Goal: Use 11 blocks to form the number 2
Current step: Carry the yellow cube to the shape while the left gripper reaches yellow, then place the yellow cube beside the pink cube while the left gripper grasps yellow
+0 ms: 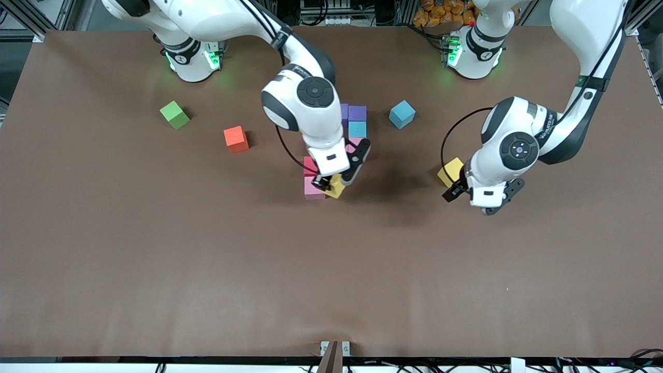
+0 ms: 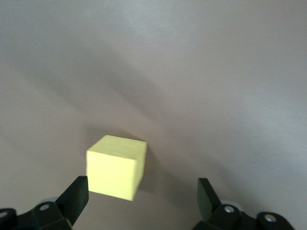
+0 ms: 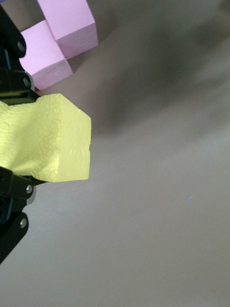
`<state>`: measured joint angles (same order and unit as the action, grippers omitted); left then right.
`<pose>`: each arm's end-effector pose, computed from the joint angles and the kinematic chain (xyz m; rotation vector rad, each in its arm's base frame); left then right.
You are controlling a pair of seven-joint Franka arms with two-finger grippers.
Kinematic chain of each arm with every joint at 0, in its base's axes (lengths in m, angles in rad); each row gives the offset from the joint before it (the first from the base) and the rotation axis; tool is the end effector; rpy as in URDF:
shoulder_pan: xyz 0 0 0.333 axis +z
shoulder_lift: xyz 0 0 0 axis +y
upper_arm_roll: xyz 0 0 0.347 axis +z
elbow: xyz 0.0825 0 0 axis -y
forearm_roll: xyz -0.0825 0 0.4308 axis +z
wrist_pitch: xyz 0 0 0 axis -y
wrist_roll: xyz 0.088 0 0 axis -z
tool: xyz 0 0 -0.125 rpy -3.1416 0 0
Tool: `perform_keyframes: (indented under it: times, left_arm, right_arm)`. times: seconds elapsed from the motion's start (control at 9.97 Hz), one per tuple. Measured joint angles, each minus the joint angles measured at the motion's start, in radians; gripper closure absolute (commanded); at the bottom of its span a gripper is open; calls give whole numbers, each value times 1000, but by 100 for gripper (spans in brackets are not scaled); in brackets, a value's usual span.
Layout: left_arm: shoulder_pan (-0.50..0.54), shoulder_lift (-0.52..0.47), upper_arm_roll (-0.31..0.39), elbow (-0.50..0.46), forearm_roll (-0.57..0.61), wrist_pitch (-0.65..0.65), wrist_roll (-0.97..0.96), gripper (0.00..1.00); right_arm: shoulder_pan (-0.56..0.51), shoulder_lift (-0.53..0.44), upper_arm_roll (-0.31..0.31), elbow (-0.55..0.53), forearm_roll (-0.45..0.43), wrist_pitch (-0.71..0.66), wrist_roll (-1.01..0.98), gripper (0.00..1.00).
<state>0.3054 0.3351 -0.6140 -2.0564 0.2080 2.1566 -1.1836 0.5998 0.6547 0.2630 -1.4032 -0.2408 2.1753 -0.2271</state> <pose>0.5839 -0.1701 0.2674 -2.8309 -1.1229 0.2126 0.5595 0.5705 0.3283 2.6247 1.7003 0.2358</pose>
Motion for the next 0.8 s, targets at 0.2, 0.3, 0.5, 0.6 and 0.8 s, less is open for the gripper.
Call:
perform_keyframes:
  times: [0.2, 0.3, 0.5, 0.6, 0.8]
  left_arm:
    - [42, -45, -1, -160, 0, 157, -37, 0]
    - [50, -64, -1, -224, -1, 213, -61, 0]
    - [51, -82, -3, -282, -1, 242, -91, 0]
    - [52, -83, -4, -297, -1, 263, -96, 0]
    - [52, -83, -5, -311, -2, 314, -97, 0]
  right_arm:
    - [41, 54, -10, 42, -3, 36, -69, 73]
    - [62, 77, -23, 48, -3, 57, -101, 72]
    - [71, 107, -33, 49, -3, 63, -128, 71]
    - [67, 119, -38, 45, -5, 63, -154, 71]
    - [50, 132, -41, 37, -6, 61, -224, 71]
